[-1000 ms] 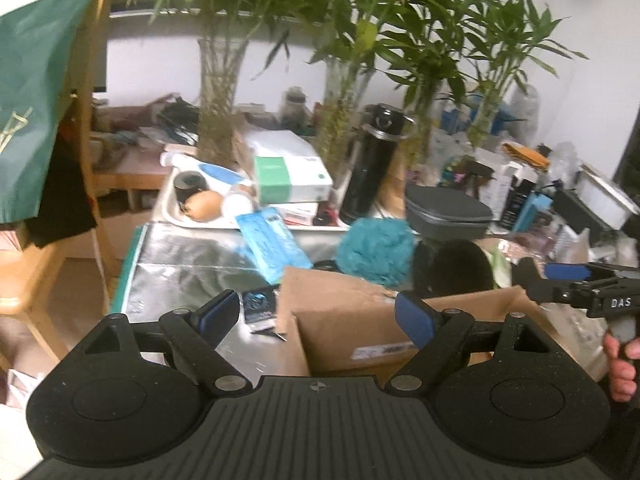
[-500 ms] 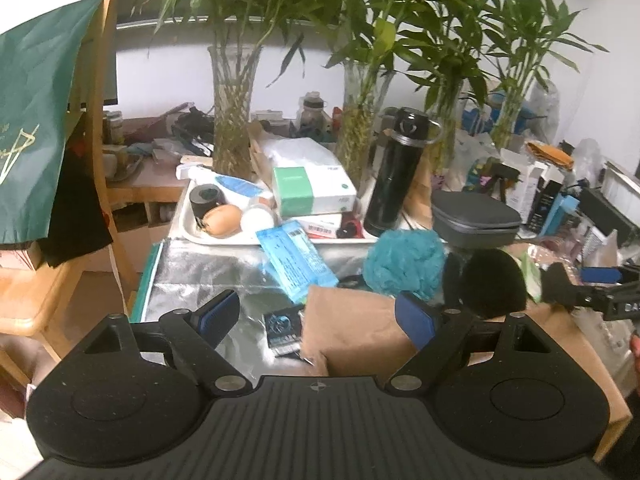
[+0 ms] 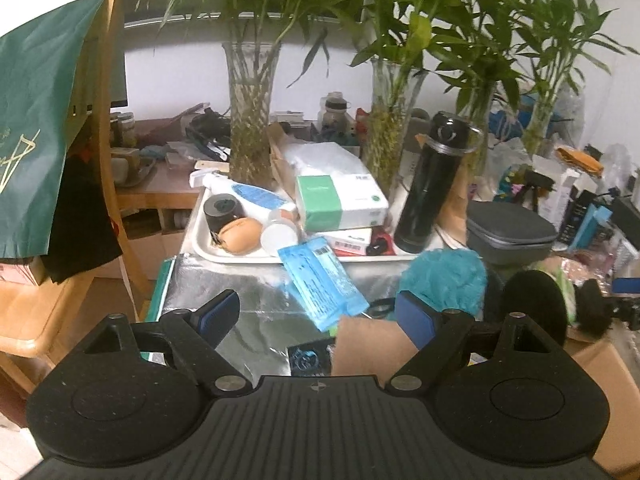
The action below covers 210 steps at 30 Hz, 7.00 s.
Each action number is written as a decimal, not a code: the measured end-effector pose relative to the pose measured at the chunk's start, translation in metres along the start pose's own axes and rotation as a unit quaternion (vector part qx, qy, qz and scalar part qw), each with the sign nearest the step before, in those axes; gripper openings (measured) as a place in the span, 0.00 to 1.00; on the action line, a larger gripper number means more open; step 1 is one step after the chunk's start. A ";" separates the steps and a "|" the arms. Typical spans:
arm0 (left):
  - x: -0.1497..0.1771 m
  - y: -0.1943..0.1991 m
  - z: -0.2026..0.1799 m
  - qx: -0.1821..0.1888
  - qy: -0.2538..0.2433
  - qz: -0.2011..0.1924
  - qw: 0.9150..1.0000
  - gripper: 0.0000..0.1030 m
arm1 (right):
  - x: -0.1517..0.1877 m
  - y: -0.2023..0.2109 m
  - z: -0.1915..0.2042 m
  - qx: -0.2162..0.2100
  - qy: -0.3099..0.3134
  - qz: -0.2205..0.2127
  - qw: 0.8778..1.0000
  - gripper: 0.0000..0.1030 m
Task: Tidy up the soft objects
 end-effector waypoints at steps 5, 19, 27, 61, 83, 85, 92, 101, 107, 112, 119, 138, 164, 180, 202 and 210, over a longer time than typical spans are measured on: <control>-0.007 -0.010 -0.004 0.006 -0.004 0.004 1.000 0.83 | -0.007 -0.013 -0.006 -0.011 0.000 0.009 1.000 1.00; -0.011 -0.014 -0.005 -0.007 -0.019 -0.002 1.000 0.83 | -0.010 -0.052 -0.025 -0.025 -0.032 0.049 0.998 1.00; -0.008 -0.015 -0.001 -0.013 -0.024 0.015 0.999 0.83 | 0.002 -0.083 -0.025 -0.043 -0.050 0.092 0.994 0.95; -0.003 -0.024 0.003 -0.003 0.005 0.053 0.999 0.83 | 0.035 -0.083 -0.041 -0.079 -0.220 0.122 0.965 0.13; 0.000 -0.061 -0.015 0.085 -0.061 0.104 0.989 0.82 | -0.025 -0.033 -0.052 -0.082 -0.183 -0.020 0.980 0.12; 0.005 -0.074 -0.015 0.101 -0.061 0.130 0.984 0.82 | -0.027 -0.034 -0.051 -0.083 -0.181 -0.019 0.980 0.12; 0.021 -0.121 -0.003 0.123 -0.026 0.216 0.968 0.63 | -0.029 -0.037 -0.047 -0.092 -0.178 -0.019 0.980 0.12; 0.046 -0.146 -0.006 0.131 -0.043 0.286 0.948 0.45 | -0.030 -0.040 -0.046 -0.100 -0.180 -0.015 0.978 0.12; 0.054 -0.148 -0.007 0.094 -0.080 0.277 0.953 0.25 | -0.030 -0.038 -0.045 -0.101 -0.177 -0.017 0.979 0.12; 0.056 -0.146 -0.012 0.082 -0.112 0.259 0.956 0.04 | -0.031 -0.037 -0.044 -0.096 -0.172 -0.017 0.980 0.12; 0.043 -0.130 -0.020 0.086 -0.131 0.222 0.962 0.03 | -0.033 -0.032 -0.040 -0.099 -0.158 -0.022 0.982 0.12; -0.032 -0.032 -0.057 0.155 -0.099 0.035 0.982 0.03 | -0.038 -0.001 -0.046 -0.107 -0.166 -0.053 0.979 0.12; -0.015 0.121 -0.075 0.165 -0.063 -0.060 0.982 0.03 | -0.007 0.092 -0.029 -0.222 -0.157 -0.109 0.956 0.12; 0.043 0.135 -0.065 0.111 -0.081 0.003 0.990 0.03 | 0.015 0.084 0.035 -0.242 -0.023 -0.021 0.970 0.12; 0.071 0.121 -0.040 0.078 -0.038 0.032 0.996 0.51 | 0.003 0.096 0.078 -0.274 0.073 -0.040 0.958 0.97; 0.074 0.116 -0.034 0.081 -0.024 0.039 0.996 0.51 | -0.013 0.108 0.066 -0.315 0.018 -0.093 0.944 0.97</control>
Point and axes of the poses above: each gripper's, at about its wrist camera, not at the fingertips, and y roughly against the way its jaws point, z to its left, x to its underside, the point moved 7 cm from there along -y, roughly the way its jaws point, and after that the axes turned 12 degrees about y, right-handed, at the moved point
